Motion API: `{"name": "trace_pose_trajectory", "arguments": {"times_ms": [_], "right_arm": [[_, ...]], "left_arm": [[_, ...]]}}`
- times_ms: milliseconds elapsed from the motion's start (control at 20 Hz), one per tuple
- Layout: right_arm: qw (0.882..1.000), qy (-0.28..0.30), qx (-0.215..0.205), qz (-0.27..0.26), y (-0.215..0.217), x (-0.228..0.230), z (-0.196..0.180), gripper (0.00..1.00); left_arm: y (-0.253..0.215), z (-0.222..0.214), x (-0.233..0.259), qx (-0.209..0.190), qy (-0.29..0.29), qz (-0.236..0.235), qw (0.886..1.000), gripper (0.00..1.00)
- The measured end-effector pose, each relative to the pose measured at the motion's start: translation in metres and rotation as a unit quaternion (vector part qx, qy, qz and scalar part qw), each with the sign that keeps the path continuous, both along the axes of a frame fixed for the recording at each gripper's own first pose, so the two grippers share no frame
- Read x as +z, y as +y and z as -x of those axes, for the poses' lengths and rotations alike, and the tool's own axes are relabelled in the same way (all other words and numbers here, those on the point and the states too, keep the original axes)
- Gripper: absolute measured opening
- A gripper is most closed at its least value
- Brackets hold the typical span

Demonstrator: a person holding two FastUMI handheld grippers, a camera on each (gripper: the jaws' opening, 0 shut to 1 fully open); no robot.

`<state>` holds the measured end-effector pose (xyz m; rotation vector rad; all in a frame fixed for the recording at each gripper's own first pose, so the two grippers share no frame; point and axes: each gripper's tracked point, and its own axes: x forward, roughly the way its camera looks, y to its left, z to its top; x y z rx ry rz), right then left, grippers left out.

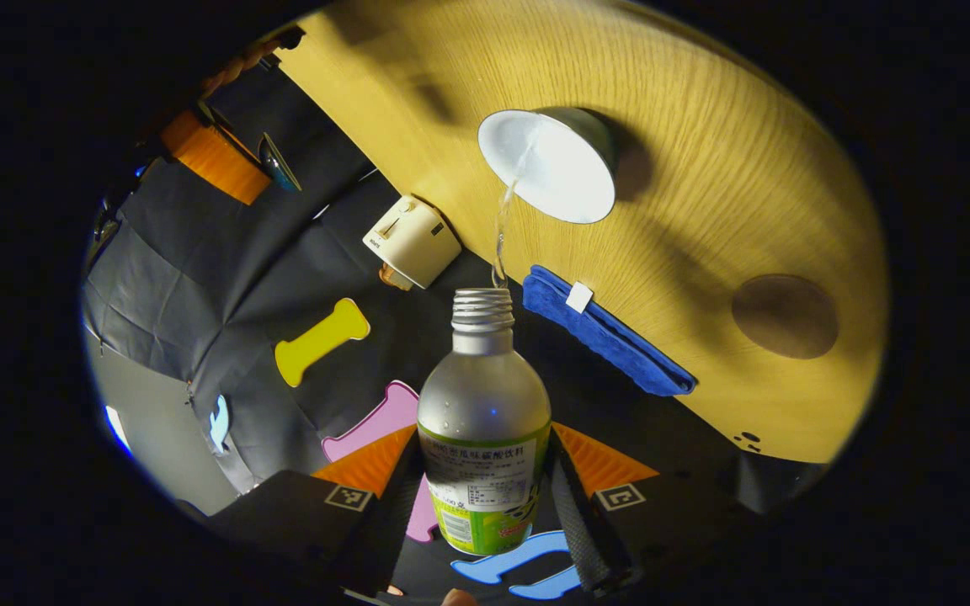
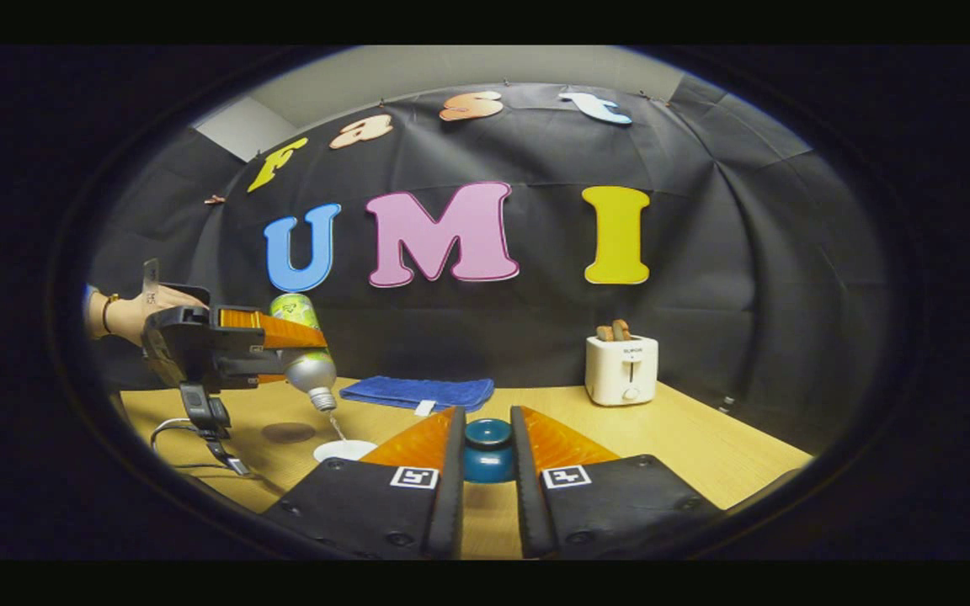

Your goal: Open the teacup lid with one hand, grasp the water bottle and pour water into the teacup with the other hand; after pouring, place the water bottle on the coaster and then close the teacup lid.

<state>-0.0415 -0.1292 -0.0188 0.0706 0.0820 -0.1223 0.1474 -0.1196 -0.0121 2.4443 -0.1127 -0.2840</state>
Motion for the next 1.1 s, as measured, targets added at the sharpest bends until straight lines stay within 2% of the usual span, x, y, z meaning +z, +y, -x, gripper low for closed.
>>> {"name": "trace_pose_trajectory", "arguments": {"times_ms": [50,100,250,350,400,450,500,750,800,900,1000,1100], "right_arm": [[1.000,0.001,0.000,0.000,0.000,-0.001,0.000,0.30],[1.000,0.001,-0.001,0.000,-0.001,-0.001,0.000,0.26],[1.000,0.001,-0.002,-0.003,0.000,-0.001,0.000,0.30],[1.000,0.001,-0.002,-0.003,0.000,-0.001,0.001,0.30],[1.000,0.001,-0.002,-0.003,-0.001,-0.001,0.000,0.26],[1.000,0.000,-0.002,-0.003,-0.001,-0.001,0.001,0.30],[1.000,0.000,-0.003,-0.004,-0.001,-0.001,0.000,0.30],[1.000,0.001,-0.006,-0.004,-0.002,-0.002,0.001,0.30],[1.000,0.001,-0.005,-0.005,-0.001,-0.002,0.001,0.30],[1.000,0.002,-0.005,-0.004,-0.002,-0.002,0.001,0.30],[1.000,0.001,-0.006,-0.002,-0.003,-0.002,0.001,0.26],[1.000,0.002,-0.009,0.000,-0.004,-0.002,0.000,0.26]], "left_arm": [[-0.001,-0.001,0.000,-0.002,-0.001,-0.001,1.000,0.81],[-0.003,0.000,0.002,-0.004,-0.003,-0.005,1.000,0.81],[-0.006,0.000,0.003,-0.011,-0.005,-0.011,1.000,0.81],[-0.008,0.001,0.004,-0.011,-0.003,-0.012,1.000,0.81],[-0.007,0.000,0.002,-0.010,-0.001,-0.013,1.000,0.81],[-0.007,0.000,0.001,-0.009,0.000,-0.013,1.000,0.81],[-0.007,-0.001,0.001,-0.009,0.000,-0.013,1.000,0.81],[-0.007,-0.001,-0.001,-0.012,-0.001,0.015,1.000,0.81],[-0.006,0.000,-0.002,-0.011,0.001,0.033,0.999,0.81],[0.003,0.003,-0.011,0.013,0.022,0.109,0.994,0.80],[0.010,0.006,-0.026,0.042,0.053,0.185,0.981,0.81],[0.006,0.010,-0.031,0.049,0.066,0.244,0.966,0.81]]}}
